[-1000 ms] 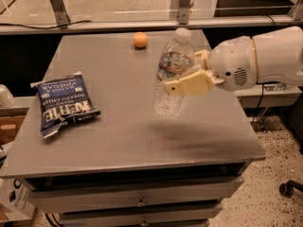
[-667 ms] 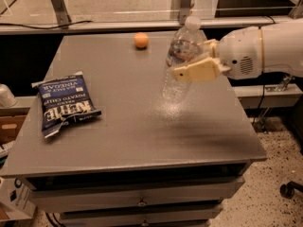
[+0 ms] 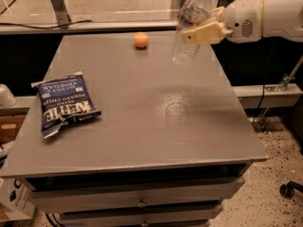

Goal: Move water bottle near orange

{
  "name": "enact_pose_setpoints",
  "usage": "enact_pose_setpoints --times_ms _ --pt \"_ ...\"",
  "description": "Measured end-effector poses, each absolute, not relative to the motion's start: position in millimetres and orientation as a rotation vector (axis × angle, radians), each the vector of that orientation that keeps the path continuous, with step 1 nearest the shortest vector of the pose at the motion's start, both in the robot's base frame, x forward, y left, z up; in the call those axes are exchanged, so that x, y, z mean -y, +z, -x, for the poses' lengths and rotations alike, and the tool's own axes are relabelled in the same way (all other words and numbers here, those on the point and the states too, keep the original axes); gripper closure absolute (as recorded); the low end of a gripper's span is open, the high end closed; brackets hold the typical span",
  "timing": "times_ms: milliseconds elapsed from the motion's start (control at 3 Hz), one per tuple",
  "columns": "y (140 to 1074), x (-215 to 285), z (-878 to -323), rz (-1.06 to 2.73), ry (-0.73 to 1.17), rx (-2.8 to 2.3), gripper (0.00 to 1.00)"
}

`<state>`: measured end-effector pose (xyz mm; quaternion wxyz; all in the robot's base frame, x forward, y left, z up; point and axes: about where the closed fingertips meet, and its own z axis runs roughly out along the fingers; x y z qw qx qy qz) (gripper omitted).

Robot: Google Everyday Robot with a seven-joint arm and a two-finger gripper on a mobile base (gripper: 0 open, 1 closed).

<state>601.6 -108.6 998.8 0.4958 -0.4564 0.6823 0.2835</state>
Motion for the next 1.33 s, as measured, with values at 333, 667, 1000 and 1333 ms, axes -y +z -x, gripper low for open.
enact_pose_setpoints --times_ms 333,667,1000,1333 --pt "1007.1 113.6 -653.9 1.076 0.644 -1.644 1.0" --pt "1007.6 116.7 -702.3 1.05 0.575 -1.639 1.0" --pt "999.8 120.0 -741.5 1.019 0.533 -1.648 1.0" --pt "986.7 124.4 -773.9 0.985 0.514 -1.671 1.0"
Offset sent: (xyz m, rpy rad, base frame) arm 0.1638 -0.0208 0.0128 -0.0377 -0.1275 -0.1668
